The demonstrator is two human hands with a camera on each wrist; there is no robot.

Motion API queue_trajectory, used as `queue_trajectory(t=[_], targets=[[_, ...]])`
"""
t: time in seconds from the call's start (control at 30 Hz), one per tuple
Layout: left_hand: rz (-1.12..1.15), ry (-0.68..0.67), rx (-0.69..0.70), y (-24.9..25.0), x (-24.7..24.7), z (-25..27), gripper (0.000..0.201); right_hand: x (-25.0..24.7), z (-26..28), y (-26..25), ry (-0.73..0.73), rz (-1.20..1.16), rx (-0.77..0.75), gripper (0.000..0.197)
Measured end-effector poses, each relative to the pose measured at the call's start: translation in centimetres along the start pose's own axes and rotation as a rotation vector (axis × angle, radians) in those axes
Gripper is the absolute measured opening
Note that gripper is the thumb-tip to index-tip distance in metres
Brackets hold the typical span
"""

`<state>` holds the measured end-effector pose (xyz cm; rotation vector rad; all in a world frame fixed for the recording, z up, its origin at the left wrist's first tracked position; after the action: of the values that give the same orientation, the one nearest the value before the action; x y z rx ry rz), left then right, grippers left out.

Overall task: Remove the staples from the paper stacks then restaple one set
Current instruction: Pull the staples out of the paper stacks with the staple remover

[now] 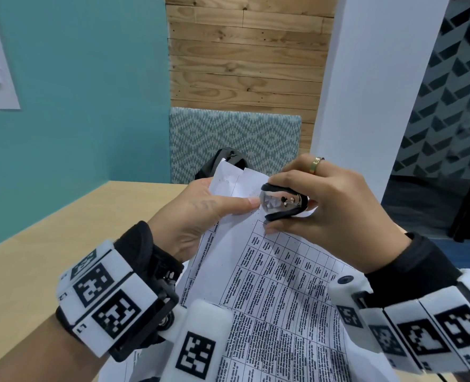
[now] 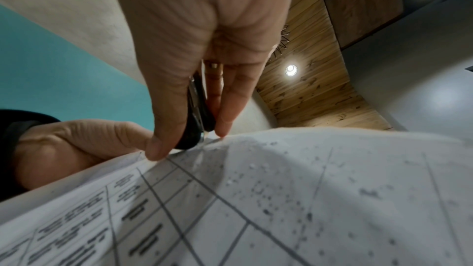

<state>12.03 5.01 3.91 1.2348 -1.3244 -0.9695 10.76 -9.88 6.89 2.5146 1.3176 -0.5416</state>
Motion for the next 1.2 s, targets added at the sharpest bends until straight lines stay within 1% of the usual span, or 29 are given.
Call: queue_trajectory(t=[0.17, 0.37, 0.53, 0.77, 1.0, 1.2], targets=[[0.006, -0.021, 0.005, -0.1, 0.07, 0.01, 0.038, -0.2, 0.06, 0.1, 0.013, 0.002, 0.006, 0.04], [0.009, -0.031, -0.002, -0.2, 0.06, 0.02, 0.037, -0.09, 0.03, 0.16, 0.004, -0.005, -0.006, 0.041], [0.027, -0.036, -0.014, -0.11, 0.02, -0.02, 0.036, -0.13, 0.08, 0.17, 0.006, -0.029, 0.015, 0.044], [0.023, -0.032, -0.014, -0.22, 0.11, 0.0, 0.037, -0.17, 0.05, 0.15, 0.012, -0.015, 0.014, 0.037], [0.042, -0.07, -0.012, -0.27, 0.34, 0.04, 0.038, -0.29, 0.15, -0.03, 0.046, 0.033, 0.004, 0.033], [0.043, -0.079, 0.009, -0.21, 0.34, 0.09, 0.042, -0.45, 0.03, -0.07, 0.054, -0.049, 0.071, 0.032]])
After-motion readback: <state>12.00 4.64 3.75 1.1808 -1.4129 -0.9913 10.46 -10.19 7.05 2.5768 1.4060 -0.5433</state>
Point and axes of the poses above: each hand's wrist, its own z-axis away from the middle knuckle, its own x-axis out of the palm, y = z × x, the point moved 4 cm from there along -z, towards the middle knuckle, and after that the axes turned 15 degrees about y, right-handed, at the moved point
